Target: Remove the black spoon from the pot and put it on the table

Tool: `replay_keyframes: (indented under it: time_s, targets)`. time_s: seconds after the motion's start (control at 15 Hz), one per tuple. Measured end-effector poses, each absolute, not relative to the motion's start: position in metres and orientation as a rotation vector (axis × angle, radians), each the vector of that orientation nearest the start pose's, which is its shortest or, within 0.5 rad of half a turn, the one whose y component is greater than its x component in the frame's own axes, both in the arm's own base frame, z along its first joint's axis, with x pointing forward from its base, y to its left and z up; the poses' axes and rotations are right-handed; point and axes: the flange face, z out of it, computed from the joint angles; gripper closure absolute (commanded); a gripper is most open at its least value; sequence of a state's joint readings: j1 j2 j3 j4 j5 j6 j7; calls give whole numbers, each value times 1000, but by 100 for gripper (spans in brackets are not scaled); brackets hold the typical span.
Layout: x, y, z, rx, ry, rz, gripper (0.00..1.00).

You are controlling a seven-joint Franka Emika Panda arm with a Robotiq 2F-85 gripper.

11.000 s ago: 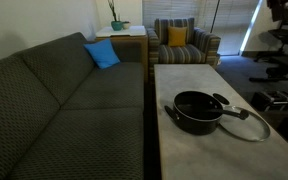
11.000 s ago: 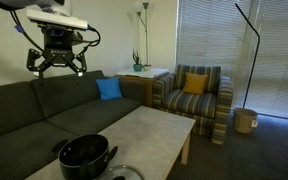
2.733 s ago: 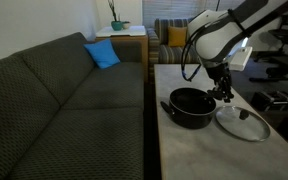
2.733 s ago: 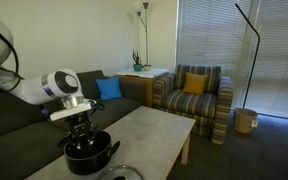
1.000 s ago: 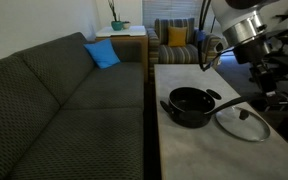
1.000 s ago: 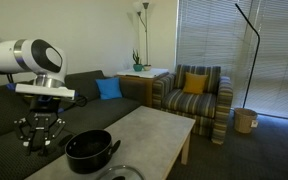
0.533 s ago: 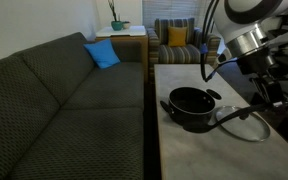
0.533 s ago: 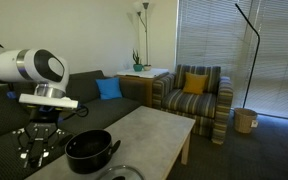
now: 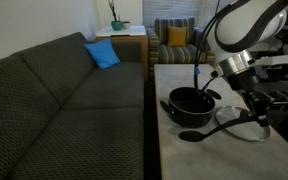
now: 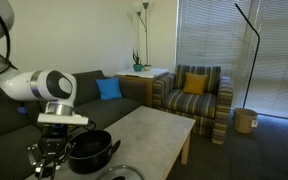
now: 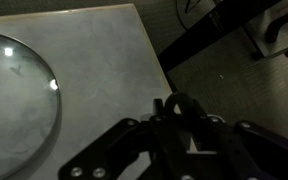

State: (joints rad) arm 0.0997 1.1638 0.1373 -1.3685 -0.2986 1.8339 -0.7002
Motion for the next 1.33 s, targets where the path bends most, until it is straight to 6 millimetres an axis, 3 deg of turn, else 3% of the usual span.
replay_keyframes:
  time_s: [0.33, 0.73, 1.33]
  targets:
    - [629, 101, -64, -2602, -1480, 839, 93]
    - [634, 86, -111, -2463, -1600, 780, 93]
    - [623, 77, -117, -2139, -1736, 765, 93]
